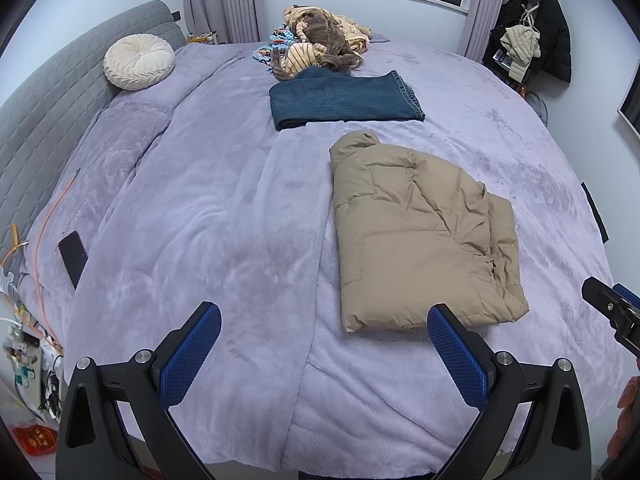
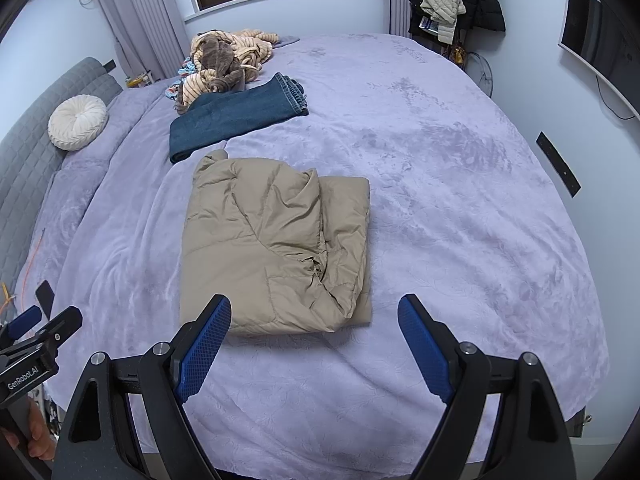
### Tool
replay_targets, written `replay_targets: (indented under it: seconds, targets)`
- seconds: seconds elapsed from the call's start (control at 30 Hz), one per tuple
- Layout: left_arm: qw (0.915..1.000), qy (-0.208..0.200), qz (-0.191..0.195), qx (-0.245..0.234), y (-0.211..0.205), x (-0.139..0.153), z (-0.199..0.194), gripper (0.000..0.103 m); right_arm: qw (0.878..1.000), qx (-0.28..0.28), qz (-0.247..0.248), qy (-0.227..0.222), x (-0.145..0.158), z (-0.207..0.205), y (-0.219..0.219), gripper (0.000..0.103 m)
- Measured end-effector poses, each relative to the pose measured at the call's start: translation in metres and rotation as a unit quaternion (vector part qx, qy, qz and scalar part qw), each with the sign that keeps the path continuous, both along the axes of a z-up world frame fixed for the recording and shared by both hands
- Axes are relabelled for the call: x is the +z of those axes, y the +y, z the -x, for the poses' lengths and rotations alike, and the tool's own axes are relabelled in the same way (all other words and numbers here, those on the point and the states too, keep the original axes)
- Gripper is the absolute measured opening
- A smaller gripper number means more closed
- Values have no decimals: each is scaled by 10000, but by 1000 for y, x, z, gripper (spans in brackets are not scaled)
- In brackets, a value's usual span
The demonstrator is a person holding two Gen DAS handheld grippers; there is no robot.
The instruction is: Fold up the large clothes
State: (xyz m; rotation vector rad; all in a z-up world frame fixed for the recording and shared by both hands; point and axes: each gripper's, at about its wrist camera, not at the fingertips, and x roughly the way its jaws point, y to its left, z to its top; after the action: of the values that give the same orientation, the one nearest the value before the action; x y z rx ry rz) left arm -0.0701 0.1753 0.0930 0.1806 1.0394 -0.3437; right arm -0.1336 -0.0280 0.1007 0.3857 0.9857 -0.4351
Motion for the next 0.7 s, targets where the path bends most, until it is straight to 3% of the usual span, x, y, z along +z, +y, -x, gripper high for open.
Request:
replay_targets:
  seconds: [0.7]
  targets:
    - [9999,-30,56,122,5,-1,8,103,10000,7,8,13,0,0,3,88]
